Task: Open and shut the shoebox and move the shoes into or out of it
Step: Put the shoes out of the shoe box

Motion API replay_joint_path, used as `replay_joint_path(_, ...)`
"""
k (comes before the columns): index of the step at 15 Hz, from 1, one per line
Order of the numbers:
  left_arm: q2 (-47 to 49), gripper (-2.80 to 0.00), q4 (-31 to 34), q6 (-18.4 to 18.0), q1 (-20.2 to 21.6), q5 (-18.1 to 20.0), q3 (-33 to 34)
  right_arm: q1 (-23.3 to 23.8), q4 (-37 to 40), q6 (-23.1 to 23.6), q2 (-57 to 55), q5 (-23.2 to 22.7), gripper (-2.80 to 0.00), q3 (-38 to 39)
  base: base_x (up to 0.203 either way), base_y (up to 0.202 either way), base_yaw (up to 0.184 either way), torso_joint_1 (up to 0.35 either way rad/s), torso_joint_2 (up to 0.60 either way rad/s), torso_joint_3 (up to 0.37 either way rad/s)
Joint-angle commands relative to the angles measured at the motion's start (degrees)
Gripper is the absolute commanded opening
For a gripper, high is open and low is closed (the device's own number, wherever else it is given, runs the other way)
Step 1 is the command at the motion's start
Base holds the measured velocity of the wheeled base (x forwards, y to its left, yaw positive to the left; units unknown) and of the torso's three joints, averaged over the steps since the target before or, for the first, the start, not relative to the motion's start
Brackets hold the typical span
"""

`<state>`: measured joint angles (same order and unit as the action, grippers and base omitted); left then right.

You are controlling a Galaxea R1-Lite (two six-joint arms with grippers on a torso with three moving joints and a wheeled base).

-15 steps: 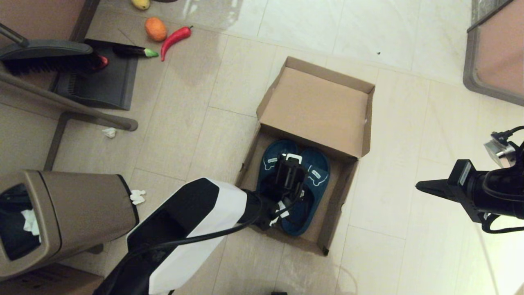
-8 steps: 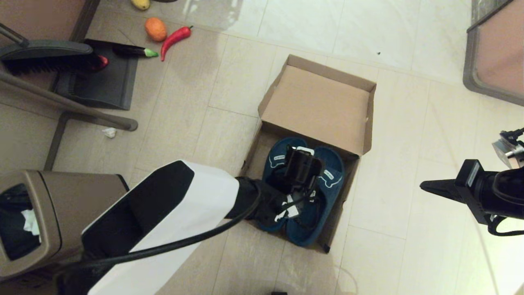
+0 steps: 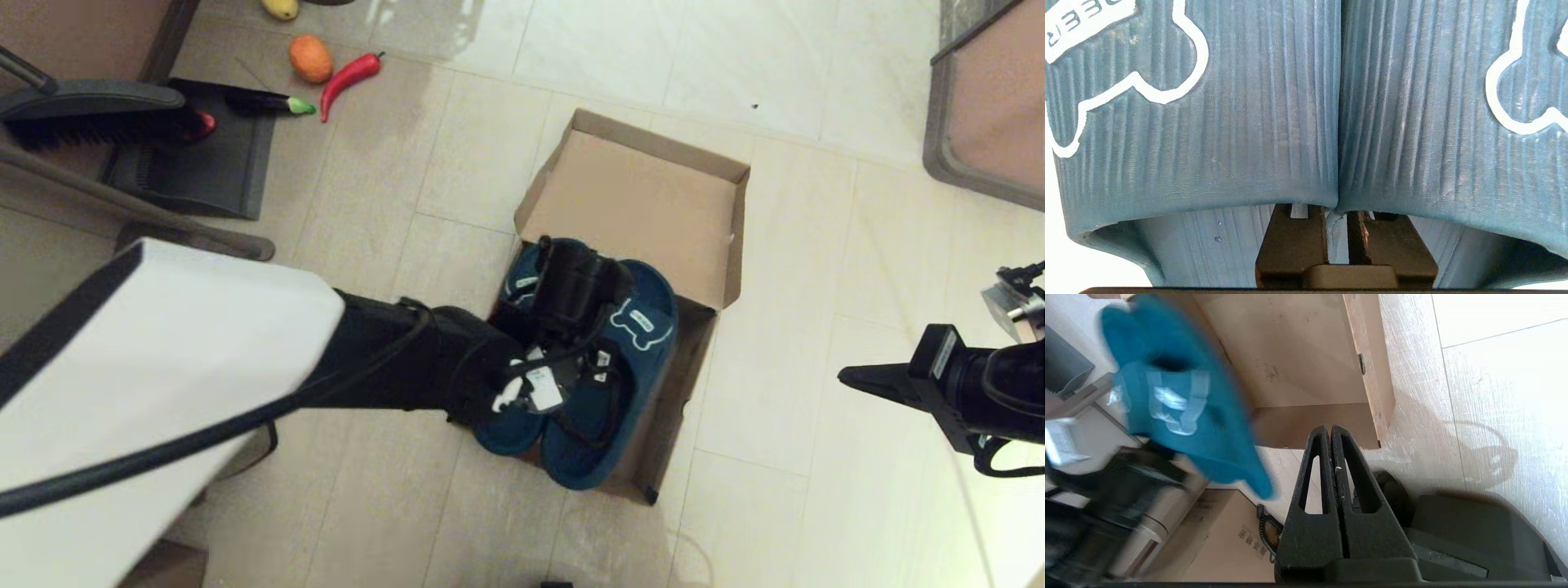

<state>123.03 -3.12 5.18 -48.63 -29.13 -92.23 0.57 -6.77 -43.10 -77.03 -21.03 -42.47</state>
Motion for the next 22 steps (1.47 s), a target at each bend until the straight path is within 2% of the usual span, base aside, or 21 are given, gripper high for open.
replay_joint_path(1,-6.34,-2.8,0.22,0.02,5.56,-0.12,4.5,-0.12,0.09,-0.2,0.03,-0.24,-2.8,-0.06,0.0,0.0,0.0,0.0,0.0,0.0)
replay_joint_path(3,-7.72,-2.8,0.49,-0.24,11.48,0.69,6.03,-0.13,0.18,-0.06,0.13,-0.15,-2.8,0.36,0.0,0.0,0.0,0.0,0.0,0.0)
replay_joint_path(7,-7.15,-2.8,0.04,-1.73,23.47,5.21,6.35,-0.18,2.38,0.47,1.72,0.01,-2.8,0.29,0.0,0.0,0.0,0.0,0.0,0.0)
replay_joint_path(11,-1.46,-2.8,-0.49,-3.86,31.45,7.78,2.26,-0.13,6.36,0.53,5.42,0.19,-2.8,0.37,0.0,0.0,0.0,0.0,0.0,0.0)
replay_joint_path(13,1.72,-2.8,-5.5,-4.77,33.25,7.85,1.92,-0.13,7.56,0.56,6.18,0.2,-2.8,0.43,0.0,0.0,0.0,0.0,0.0,0.0)
replay_joint_path(16,7.45,-2.8,-13.64,-5.87,33.49,7.86,1.57,-0.18,10.65,0.56,8.57,0.2,-2.8,-0.2,0.0,0.0,0.0,0.0,0.0,0.0)
replay_joint_path(19,11.07,-2.8,-16.34,-6.21,31.46,7.86,1.08,-0.13,12.48,0.55,10.32,0.28,-2.8,-1.28,0.0,0.0,0.0,0.0,0.0,0.0)
replay_joint_path(22,12.97,-2.8,-16.46,-6.32,29.27,7.56,1.01,-0.13,12.39,0.65,10.76,0.2,-2.8,-2.0,0.0,0.0,0.0,0.0,0.0,0.0)
